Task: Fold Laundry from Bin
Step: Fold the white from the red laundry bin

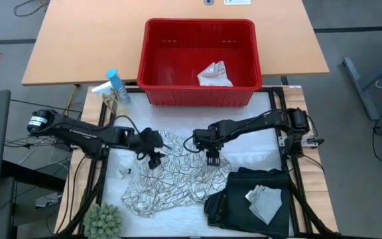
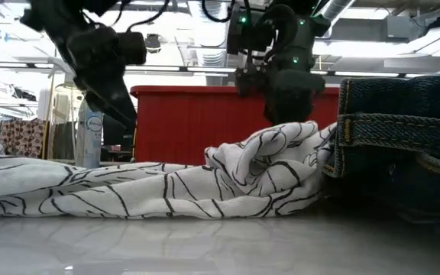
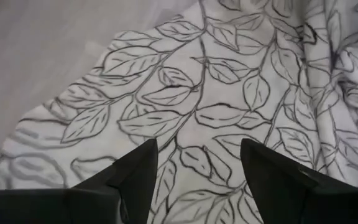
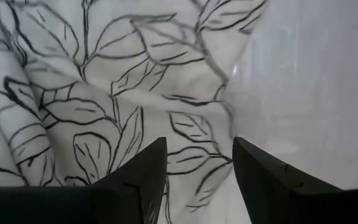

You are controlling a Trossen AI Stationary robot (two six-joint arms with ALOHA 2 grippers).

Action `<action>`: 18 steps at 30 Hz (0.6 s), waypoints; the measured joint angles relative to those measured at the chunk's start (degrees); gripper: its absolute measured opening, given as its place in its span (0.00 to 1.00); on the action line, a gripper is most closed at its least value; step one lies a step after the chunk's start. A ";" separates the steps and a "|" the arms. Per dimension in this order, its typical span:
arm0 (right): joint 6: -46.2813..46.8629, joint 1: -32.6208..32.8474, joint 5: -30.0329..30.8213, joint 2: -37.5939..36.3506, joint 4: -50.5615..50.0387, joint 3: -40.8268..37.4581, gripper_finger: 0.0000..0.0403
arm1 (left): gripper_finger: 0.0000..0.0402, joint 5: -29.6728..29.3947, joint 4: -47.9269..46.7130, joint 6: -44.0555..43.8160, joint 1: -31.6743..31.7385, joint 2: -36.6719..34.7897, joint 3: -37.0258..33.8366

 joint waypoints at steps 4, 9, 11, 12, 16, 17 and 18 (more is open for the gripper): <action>-1.75 -0.02 -0.09 1.91 0.17 -0.03 0.51 | 0.54 3.58 5.98 3.50 4.55 0.01 -4.40; -3.01 -0.23 0.00 4.33 0.50 -0.05 0.46 | 0.54 5.22 8.96 5.56 7.83 0.03 -8.46; -3.58 -0.21 0.00 5.11 0.63 -0.05 0.41 | 0.54 4.86 9.74 6.42 9.02 0.23 -9.73; -3.99 -0.21 -0.01 5.34 0.51 -0.06 0.38 | 0.54 5.04 10.39 6.45 9.55 0.67 -10.32; -6.39 -0.54 0.02 5.86 0.22 -0.03 0.20 | 0.54 5.97 11.60 6.75 11.16 4.25 -11.95; -7.21 -0.73 0.02 5.80 -0.06 -0.05 0.15 | 0.54 5.96 12.00 7.13 11.57 5.53 -11.95; -7.97 -0.96 0.03 5.80 -0.34 -0.05 0.09 | 0.54 5.76 13.02 7.50 12.08 6.76 -11.91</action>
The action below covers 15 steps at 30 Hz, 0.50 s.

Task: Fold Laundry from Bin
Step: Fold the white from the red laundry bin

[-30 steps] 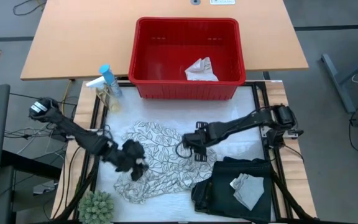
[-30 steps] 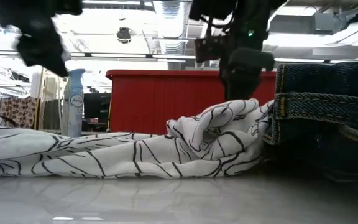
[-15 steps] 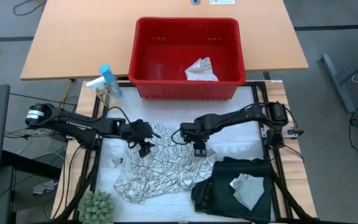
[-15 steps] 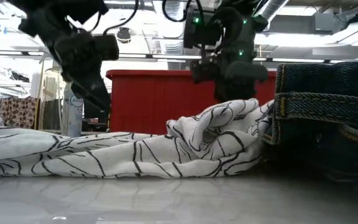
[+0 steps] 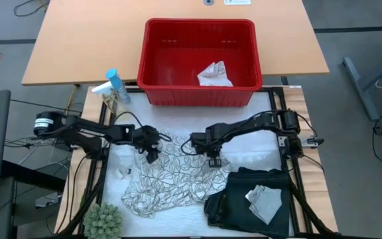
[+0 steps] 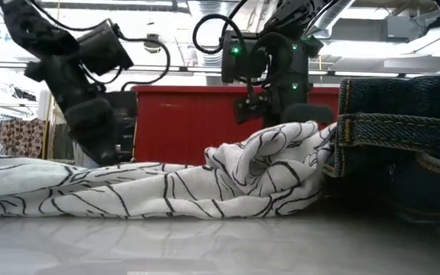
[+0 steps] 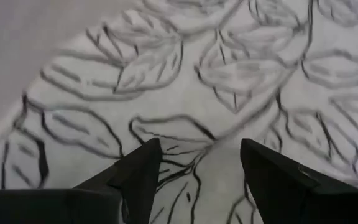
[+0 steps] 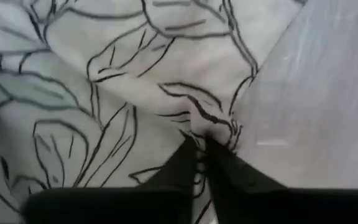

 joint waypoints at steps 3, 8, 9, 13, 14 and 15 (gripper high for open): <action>-2.00 -1.30 0.07 -0.64 -1.28 0.00 0.04 | 0.54 -0.57 3.78 -0.08 1.71 4.61 0.32; -4.98 -5.49 6.44 -1.82 -5.33 0.00 0.06 | 0.54 -2.36 7.18 -0.17 6.39 10.41 1.83; -5.76 -6.64 7.35 -2.19 -6.42 -0.02 0.05 | 0.54 -2.43 7.06 -0.56 7.52 10.98 2.25; -8.55 -11.60 11.45 -2.89 -7.79 0.00 0.04 | 0.54 -2.43 6.31 -1.39 11.01 11.43 3.08; -9.12 -13.00 13.00 -3.04 -7.77 0.01 0.04 | 0.54 -3.34 5.72 -1.85 11.85 11.24 3.16; -9.55 -14.27 14.41 -3.13 -7.73 0.09 0.05 | 0.54 -4.74 4.81 -2.22 12.67 11.04 3.31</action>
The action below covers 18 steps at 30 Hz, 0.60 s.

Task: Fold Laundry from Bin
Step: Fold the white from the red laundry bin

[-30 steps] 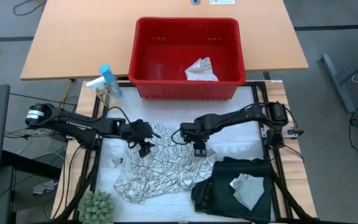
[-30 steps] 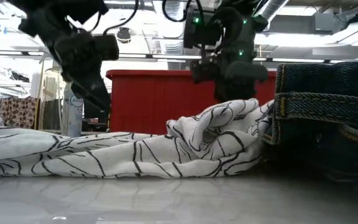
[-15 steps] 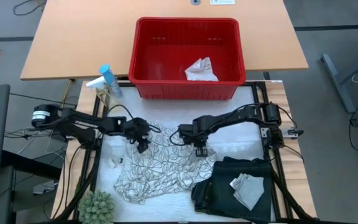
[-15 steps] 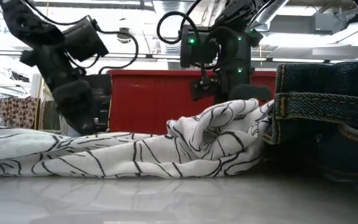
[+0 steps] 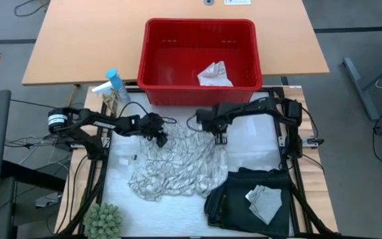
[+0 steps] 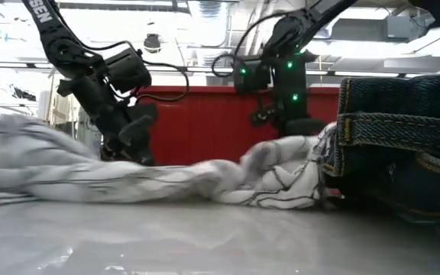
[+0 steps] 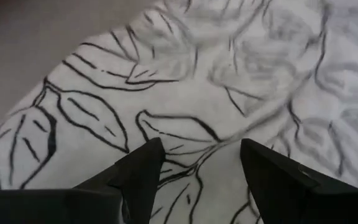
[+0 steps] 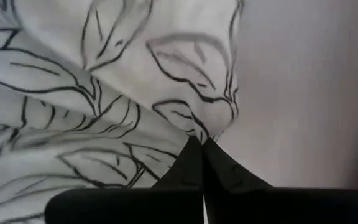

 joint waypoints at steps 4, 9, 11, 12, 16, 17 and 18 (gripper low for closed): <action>-0.68 -5.03 4.92 -0.07 1.38 2.24 0.07 | 0.54 -8.71 -8.23 -3.44 3.01 -1.13 1.66; -0.75 -8.37 -2.51 -0.13 -1.21 7.76 0.07 | 0.54 -9.72 -13.21 -3.68 5.56 -2.35 2.75; -0.83 -9.12 -5.52 -0.36 -4.74 10.70 0.07 | 0.54 -9.26 -14.01 -3.50 5.69 -3.43 2.69; -0.82 -9.20 -6.72 -0.82 -6.32 11.89 0.07 | 0.54 -9.06 -14.65 -3.78 5.68 -4.29 2.68; -2.45 -9.24 -12.63 -5.72 -10.12 13.92 0.07 | 0.54 -7.18 -17.07 -3.74 4.91 -9.82 2.32; -3.25 -9.20 -12.78 -7.30 -10.92 13.74 0.07 | 0.54 -7.14 -17.63 -3.69 4.71 -11.59 2.29; -4.09 -9.24 -12.64 -9.00 -11.61 13.54 0.08 | 0.54 -7.50 -17.66 -3.28 4.57 -13.51 2.31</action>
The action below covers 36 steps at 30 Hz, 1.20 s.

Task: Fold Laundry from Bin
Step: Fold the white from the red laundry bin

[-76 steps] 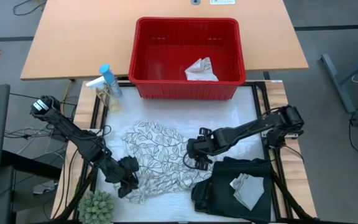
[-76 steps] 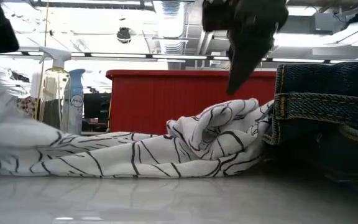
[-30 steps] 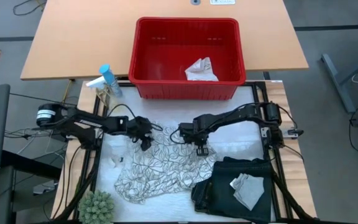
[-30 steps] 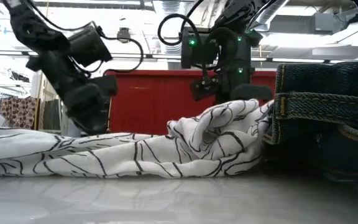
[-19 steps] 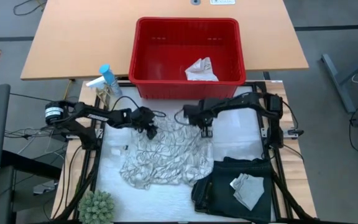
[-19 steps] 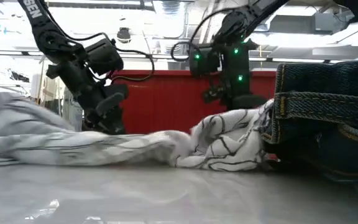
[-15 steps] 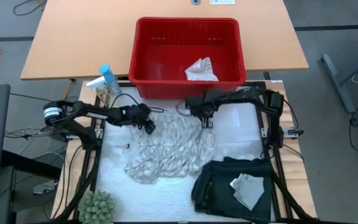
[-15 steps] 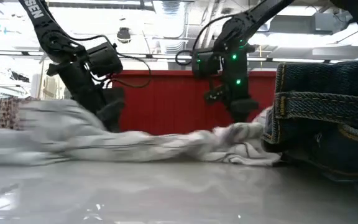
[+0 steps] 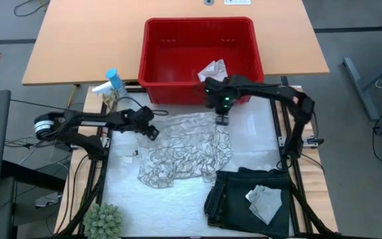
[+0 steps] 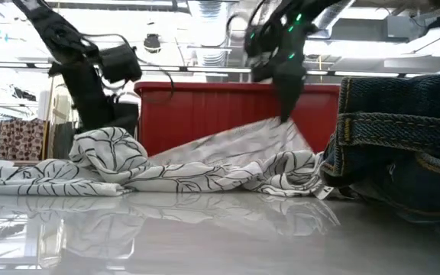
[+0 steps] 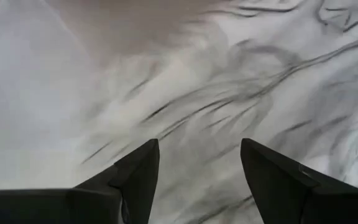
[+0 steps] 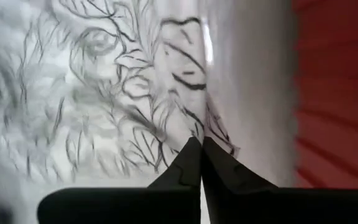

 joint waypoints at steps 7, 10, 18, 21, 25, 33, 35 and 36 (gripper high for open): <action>1.50 -2.19 -0.79 -8.11 -2.19 -0.80 0.08 | 0.54 -1.95 -1.09 2.17 -0.18 -6.96 0.17; 2.30 -2.71 -1.50 -9.86 -1.87 -0.65 0.08 | 0.54 -1.86 -1.18 0.55 -0.21 -7.19 0.19; 2.45 -2.28 -2.92 -5.39 -1.83 -0.69 0.08 | 0.54 0.87 7.81 -2.94 -1.33 -7.21 -3.12; 1.48 -1.47 -2.90 -3.37 -2.27 -0.67 0.10 | 0.54 1.96 15.36 -4.13 -3.08 -7.22 -6.06; 0.38 -0.59 -2.62 -2.25 -3.43 -0.62 0.21 | 0.54 1.87 20.03 -7.14 -5.18 -7.23 -8.66; -0.66 -0.68 -3.07 -3.62 -5.17 -0.39 0.49 | 0.54 -0.27 23.84 -14.26 -9.72 -6.55 -10.88; -0.67 -0.83 -2.07 -4.01 -3.41 -0.36 0.51 | 0.54 -1.08 25.03 -15.47 -11.23 -5.55 -11.42; -1.09 -0.85 -0.99 -4.05 -1.69 -0.36 0.51 | 0.54 -1.37 26.44 -16.16 -11.93 -4.48 -11.43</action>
